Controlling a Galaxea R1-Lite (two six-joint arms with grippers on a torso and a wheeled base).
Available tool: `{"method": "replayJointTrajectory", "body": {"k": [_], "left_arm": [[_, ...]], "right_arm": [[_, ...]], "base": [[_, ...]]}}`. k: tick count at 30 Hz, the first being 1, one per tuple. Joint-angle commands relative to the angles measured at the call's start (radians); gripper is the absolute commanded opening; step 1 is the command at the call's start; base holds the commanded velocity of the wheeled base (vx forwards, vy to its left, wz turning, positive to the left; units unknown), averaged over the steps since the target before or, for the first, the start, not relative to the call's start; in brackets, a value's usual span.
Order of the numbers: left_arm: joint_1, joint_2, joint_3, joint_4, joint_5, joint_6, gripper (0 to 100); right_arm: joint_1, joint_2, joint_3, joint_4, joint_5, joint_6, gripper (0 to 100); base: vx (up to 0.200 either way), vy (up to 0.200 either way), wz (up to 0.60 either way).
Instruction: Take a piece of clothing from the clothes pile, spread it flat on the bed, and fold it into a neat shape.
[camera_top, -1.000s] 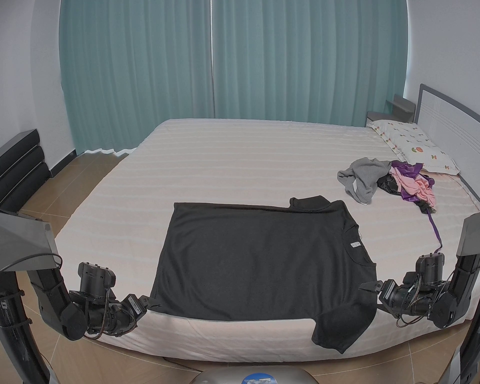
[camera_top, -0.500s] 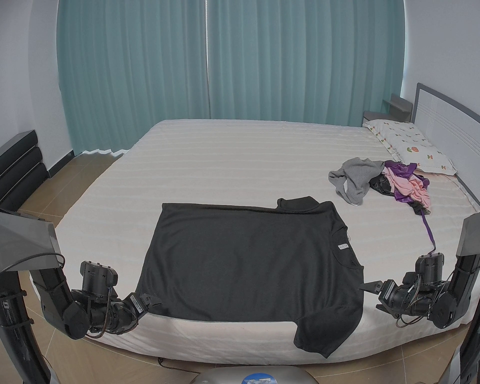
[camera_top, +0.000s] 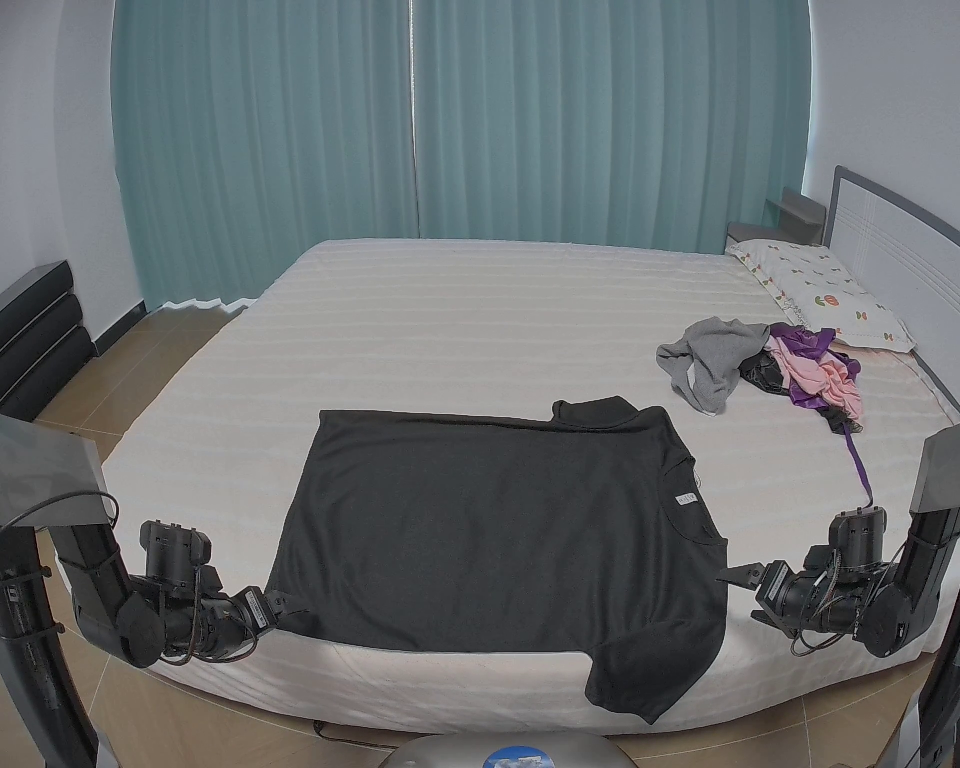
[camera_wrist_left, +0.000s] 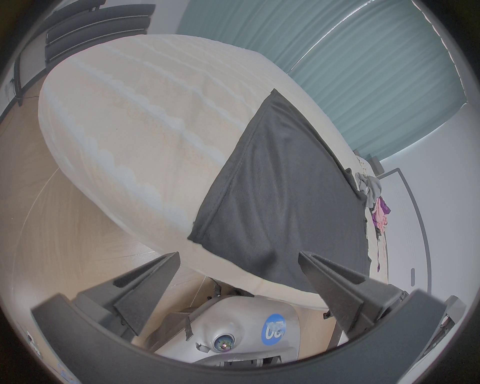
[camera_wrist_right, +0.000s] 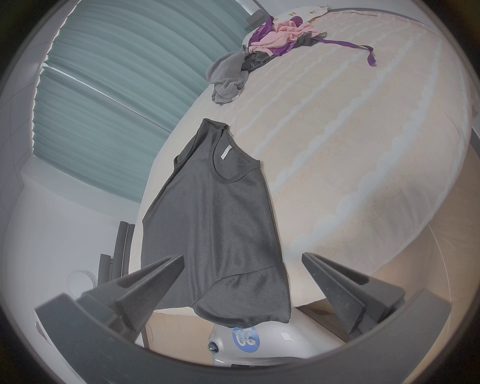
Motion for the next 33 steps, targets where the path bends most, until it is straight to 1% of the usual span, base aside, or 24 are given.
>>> {"method": "replayJointTrajectory", "body": {"k": [1, 5, 9, 14, 27, 28, 30, 33], "left_arm": [[0.011, 0.035, -0.029, -0.005, -0.002, 0.003, 100], [0.005, 0.058, -0.074, -0.004, -0.002, 0.011, 100], [0.005, 0.078, -0.092, -0.007, -0.001, 0.043, 100], [0.002, 0.093, -0.123, -0.005, -0.001, 0.052, 100], [-0.004, 0.101, -0.126, 0.002, 0.015, 0.066, 100], [-0.001, 0.101, -0.128, 0.002, 0.015, 0.065, 0], [-0.001, 0.101, -0.128, 0.002, 0.018, 0.065, 0], [0.007, 0.107, -0.131, 0.004, 0.052, 0.062, 0]], "right_arm": [[0.000, 0.003, -0.002, 0.000, 0.000, 0.001, 100], [0.000, 0.006, 0.001, -0.023, 0.000, 0.001, 100], [-0.001, 0.006, 0.001, -0.037, 0.000, 0.001, 100], [-0.001, 0.006, 0.001, -0.039, 0.000, 0.001, 100], [-0.003, 0.006, 0.001, -0.042, 0.000, 0.001, 100], [-0.005, 0.006, 0.001, -0.042, -0.001, 0.001, 100], [-0.003, 0.006, 0.001, -0.040, -0.001, 0.001, 100], [-0.003, 0.004, 0.001, -0.042, -0.001, 0.001, 100]], "base": [[0.000, 0.000, 0.00], [0.000, 0.000, 0.00], [0.000, 0.000, 0.00], [0.000, 0.000, 0.00], [0.000, 0.000, 0.00], [0.000, 0.000, 0.00], [0.000, 0.000, 0.00], [0.000, 0.000, 0.00]]}}
